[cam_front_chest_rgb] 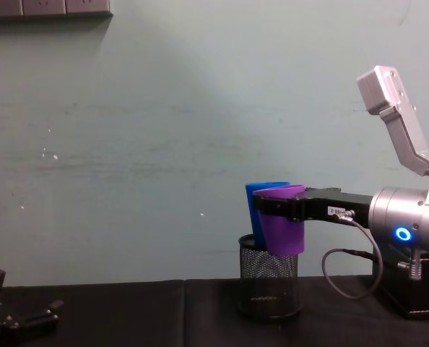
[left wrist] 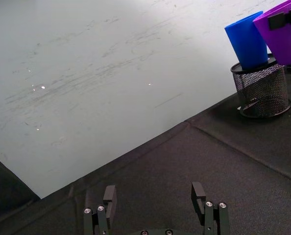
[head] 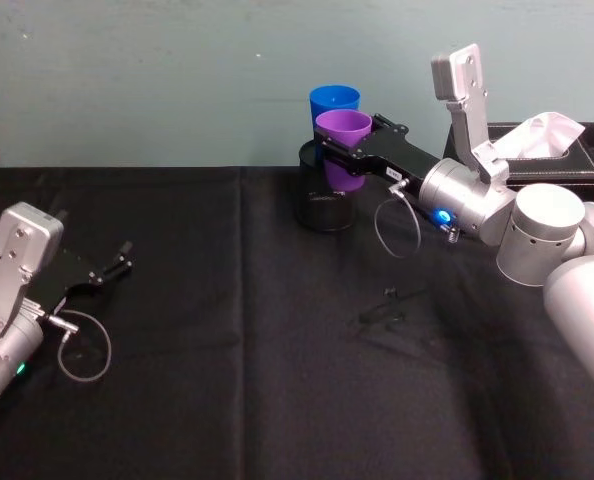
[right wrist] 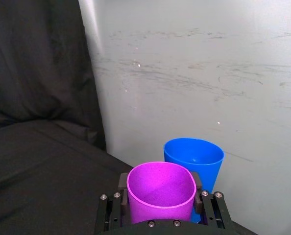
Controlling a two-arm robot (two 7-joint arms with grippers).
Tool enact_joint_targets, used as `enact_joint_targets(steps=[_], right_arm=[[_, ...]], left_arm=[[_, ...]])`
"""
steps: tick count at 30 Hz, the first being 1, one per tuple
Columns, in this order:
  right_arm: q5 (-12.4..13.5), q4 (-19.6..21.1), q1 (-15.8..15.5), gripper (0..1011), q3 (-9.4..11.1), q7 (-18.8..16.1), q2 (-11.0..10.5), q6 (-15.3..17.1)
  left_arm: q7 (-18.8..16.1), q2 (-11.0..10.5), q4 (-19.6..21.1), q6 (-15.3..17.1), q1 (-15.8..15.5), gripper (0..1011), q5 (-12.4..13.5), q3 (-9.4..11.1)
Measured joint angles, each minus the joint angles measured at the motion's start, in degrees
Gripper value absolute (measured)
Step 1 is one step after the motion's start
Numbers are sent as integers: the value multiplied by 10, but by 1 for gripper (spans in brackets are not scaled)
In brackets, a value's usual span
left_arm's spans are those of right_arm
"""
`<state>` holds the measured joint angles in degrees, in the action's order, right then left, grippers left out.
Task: Pick up one cup with a gripper and tap it against the other cup.
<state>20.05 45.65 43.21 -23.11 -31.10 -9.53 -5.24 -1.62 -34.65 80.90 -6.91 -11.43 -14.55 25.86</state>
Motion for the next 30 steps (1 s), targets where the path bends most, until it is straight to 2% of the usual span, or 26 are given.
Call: enact_joint_targets(steps=[30], right_arm=[[0,0,0,726,0,0,0,0]], left_arm=[[0,0,0,0,0,1000,0,0]])
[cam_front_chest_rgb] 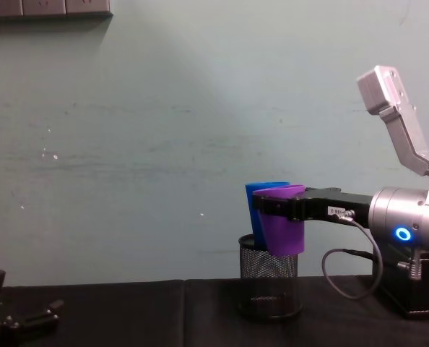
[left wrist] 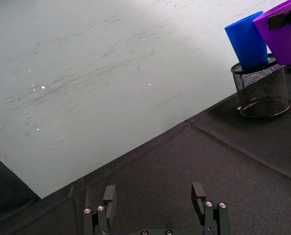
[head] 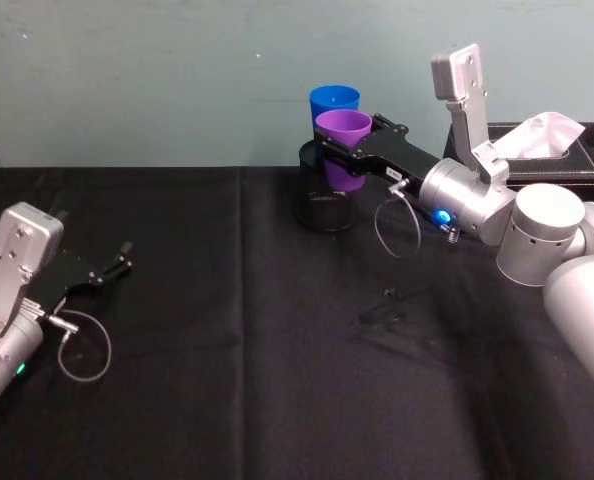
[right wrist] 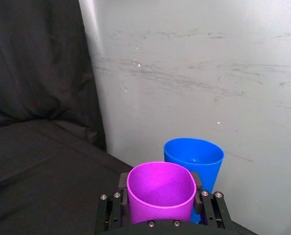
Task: Pick up one cup with a gripper and tap it against the other cup.
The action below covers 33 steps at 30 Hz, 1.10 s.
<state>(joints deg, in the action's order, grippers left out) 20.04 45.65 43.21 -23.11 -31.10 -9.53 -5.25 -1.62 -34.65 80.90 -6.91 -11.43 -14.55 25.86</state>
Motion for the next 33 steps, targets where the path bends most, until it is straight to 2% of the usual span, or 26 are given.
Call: enact_joint_targets(steps=[9,16,22,28,33], right_arm=[[4,47,-25,726,6,-2,-11,15],[13,116,-65,726,6,-2,-31,41],[34,190,-114,726,9,-2,-56,53],[52,238,-155,726,9,-16,-79,43],[62,258,-187,726,6,-30,-97,12]], left_arm=[[0,0,0,0,0,1000,0,0],[0,0,0,0,0,1000,0,0],[0,0,0,0,0,1000,0,0],[0,0,0,0,0,1000,0,0],[0,0,0,0,0,1000,0,0]])
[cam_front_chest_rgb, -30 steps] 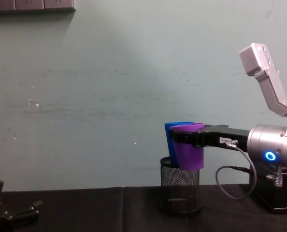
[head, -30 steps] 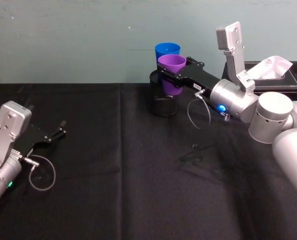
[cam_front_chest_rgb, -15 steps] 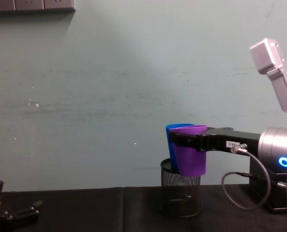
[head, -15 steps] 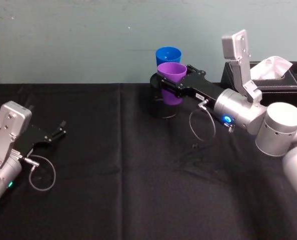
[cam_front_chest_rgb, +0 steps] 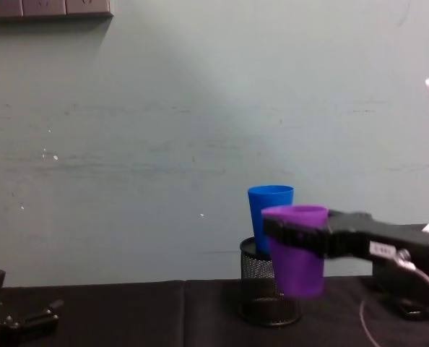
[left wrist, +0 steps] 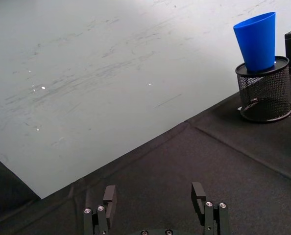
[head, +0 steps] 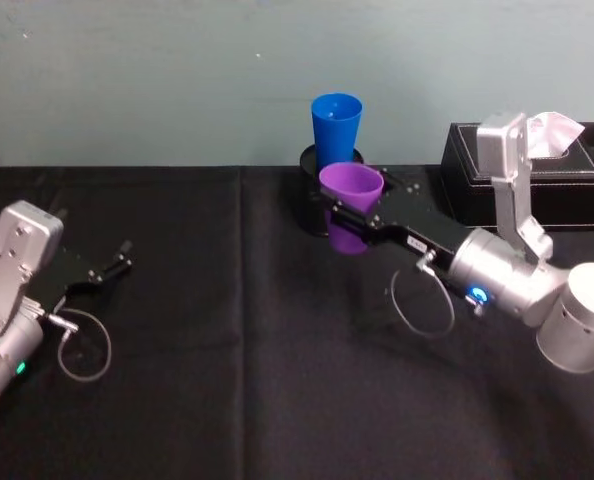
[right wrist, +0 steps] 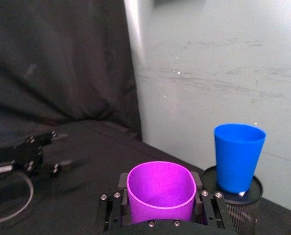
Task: Pick up one cup with a gripper and tap it against the other cup.
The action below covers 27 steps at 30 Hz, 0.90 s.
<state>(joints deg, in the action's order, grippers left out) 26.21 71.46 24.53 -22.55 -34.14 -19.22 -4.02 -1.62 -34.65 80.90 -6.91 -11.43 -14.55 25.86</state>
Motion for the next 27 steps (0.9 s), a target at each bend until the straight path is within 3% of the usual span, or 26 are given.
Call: enact_joint_targets(steps=[7,18,27], right_arm=[[1,-17,-22,726,-12,-17,-10,-43],[3,-88,-18,726,-29,-63,-4,-106],[-2,-126,-10,726,-36,-75,5,-124]], left_arm=[[0,0,0,0,0,1000,0,0],[0,0,0,0,0,1000,0,0],[0,0,0,0,0,1000,0,0]])
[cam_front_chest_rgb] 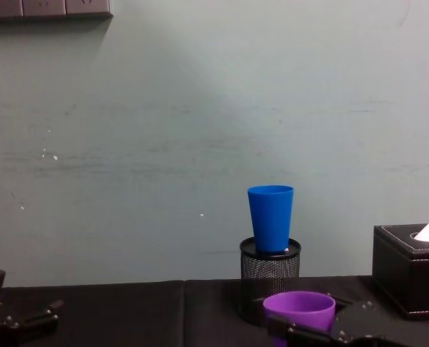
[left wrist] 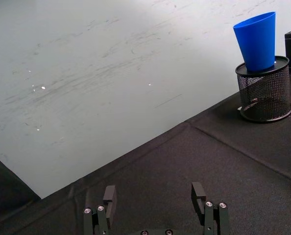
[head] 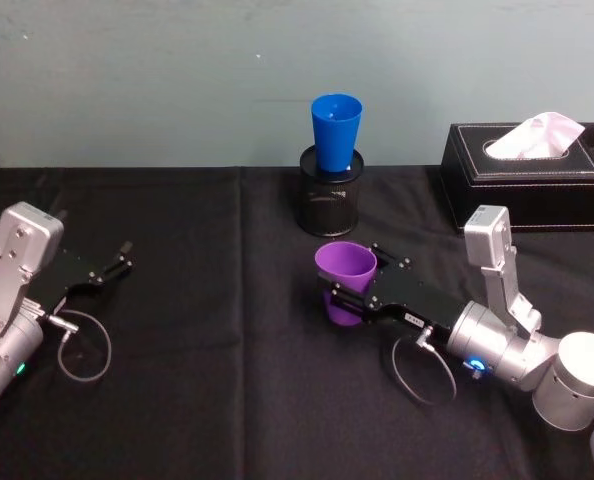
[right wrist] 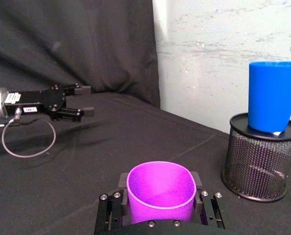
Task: Pick up one cup with a gripper and tap it against the other cup.
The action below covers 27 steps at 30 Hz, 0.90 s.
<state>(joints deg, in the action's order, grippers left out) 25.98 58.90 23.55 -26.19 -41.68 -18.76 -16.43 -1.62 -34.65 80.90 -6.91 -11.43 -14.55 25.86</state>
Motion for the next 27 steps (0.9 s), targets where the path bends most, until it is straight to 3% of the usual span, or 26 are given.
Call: enact_joint_targets(steps=[13,27], right_arm=[[-9,-30,9,726,-3,-3,11,-9],[-12,-31,8,730,-1,1,12,-9]], left_arm=[[0,0,0,0,0,1000,0,0],[0,0,0,0,0,1000,0,0]])
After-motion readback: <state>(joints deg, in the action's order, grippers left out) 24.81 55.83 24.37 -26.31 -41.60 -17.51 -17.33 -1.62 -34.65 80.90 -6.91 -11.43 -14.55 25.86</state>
